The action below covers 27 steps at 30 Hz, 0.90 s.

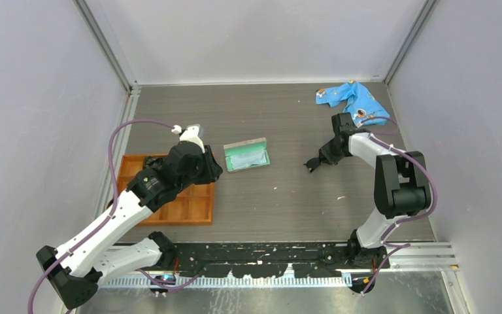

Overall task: Organize the sunglasses
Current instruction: Pick up the sunglasses from the center of the board.

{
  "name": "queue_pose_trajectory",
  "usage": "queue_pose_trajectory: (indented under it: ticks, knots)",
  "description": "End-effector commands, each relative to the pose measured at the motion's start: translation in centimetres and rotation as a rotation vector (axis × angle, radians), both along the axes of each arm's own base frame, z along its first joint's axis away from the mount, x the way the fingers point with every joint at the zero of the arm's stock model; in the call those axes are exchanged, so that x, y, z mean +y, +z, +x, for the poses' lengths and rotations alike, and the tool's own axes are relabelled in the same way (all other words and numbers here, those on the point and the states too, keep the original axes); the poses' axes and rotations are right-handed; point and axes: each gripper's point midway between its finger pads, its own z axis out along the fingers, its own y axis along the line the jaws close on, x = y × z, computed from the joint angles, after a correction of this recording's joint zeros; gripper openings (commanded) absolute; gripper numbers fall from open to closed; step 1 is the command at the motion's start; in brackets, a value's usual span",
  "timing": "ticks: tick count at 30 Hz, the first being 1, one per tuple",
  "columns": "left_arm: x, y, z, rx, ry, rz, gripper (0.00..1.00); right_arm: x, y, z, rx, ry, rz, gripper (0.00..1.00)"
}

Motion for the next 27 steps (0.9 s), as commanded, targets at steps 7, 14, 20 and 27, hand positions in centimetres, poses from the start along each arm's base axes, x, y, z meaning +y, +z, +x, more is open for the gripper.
queue_pose_trajectory:
  ticks: [7, 14, 20, 27]
  knots:
    - [-0.6, 0.8, 0.4, -0.026, -0.015, -0.018, 0.29, 2.2, 2.4, -1.2, -0.119, 0.075, 0.122, 0.22]
    - [-0.9, 0.5, 0.4, -0.017, -0.022, -0.016, 0.29, 4.1, 3.0, -2.3, -0.173, 0.135, 0.227, 0.22]
    - [-0.8, 0.4, 0.5, -0.016, -0.015, -0.012, 0.29, 4.8, 4.9, -3.6, -0.191, 0.141, 0.268, 0.21]
    - [-0.1, 1.0, 0.7, -0.033, 0.006, 0.008, 0.29, 7.6, 7.4, -5.2, -0.238, 0.127, 0.307, 0.21]
